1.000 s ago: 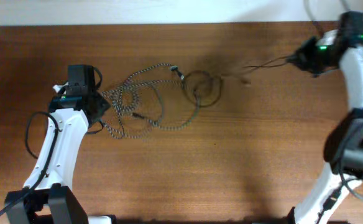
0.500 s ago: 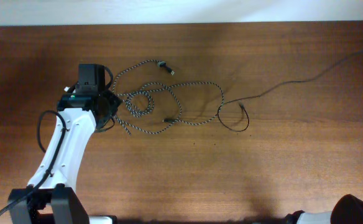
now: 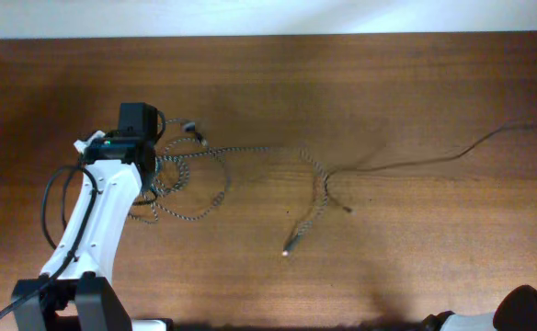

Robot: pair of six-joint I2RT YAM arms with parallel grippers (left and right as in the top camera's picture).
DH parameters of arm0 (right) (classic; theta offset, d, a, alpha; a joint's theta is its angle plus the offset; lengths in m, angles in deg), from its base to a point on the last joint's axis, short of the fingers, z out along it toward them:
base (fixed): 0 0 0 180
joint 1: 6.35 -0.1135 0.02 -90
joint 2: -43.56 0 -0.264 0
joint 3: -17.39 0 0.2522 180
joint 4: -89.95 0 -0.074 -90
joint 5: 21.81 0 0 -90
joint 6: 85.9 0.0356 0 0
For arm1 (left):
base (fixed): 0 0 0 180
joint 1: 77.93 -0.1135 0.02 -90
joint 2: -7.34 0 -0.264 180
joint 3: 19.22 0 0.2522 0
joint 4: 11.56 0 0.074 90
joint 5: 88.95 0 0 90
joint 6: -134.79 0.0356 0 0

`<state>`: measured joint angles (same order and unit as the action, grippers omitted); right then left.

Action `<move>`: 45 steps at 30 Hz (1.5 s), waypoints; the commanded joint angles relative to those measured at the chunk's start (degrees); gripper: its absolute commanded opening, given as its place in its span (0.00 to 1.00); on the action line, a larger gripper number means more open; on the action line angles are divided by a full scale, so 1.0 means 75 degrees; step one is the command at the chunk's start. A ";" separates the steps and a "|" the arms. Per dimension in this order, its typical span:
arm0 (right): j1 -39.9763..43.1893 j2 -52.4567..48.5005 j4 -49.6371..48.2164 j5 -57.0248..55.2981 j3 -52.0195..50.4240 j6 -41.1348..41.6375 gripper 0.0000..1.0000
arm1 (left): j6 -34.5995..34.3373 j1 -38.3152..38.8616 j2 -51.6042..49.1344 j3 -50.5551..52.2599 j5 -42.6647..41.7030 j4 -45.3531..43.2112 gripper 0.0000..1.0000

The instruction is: Untangle cables

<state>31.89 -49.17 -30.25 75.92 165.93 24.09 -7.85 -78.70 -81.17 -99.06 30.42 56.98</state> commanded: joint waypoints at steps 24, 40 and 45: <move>-0.4753 -0.4963 0.5286 -0.1043 -0.4567 0.0283 0.42 | -0.0490 -0.0015 0.0047 0.0731 -0.0169 -0.0554 0.20; -0.6097 -0.4963 0.1784 -0.1084 -0.6015 -0.2850 0.85 | -0.0490 -0.0015 0.0047 0.0731 -0.0175 -0.0612 0.24; -0.6097 -0.4948 0.1492 -0.0259 -0.7038 -0.3171 0.04 | -0.0493 -0.0015 0.0047 0.0731 -0.0178 -0.0627 0.26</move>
<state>-13.20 -79.40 -19.93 69.78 118.20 0.92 -10.83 -78.68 -81.17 -93.93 28.91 52.28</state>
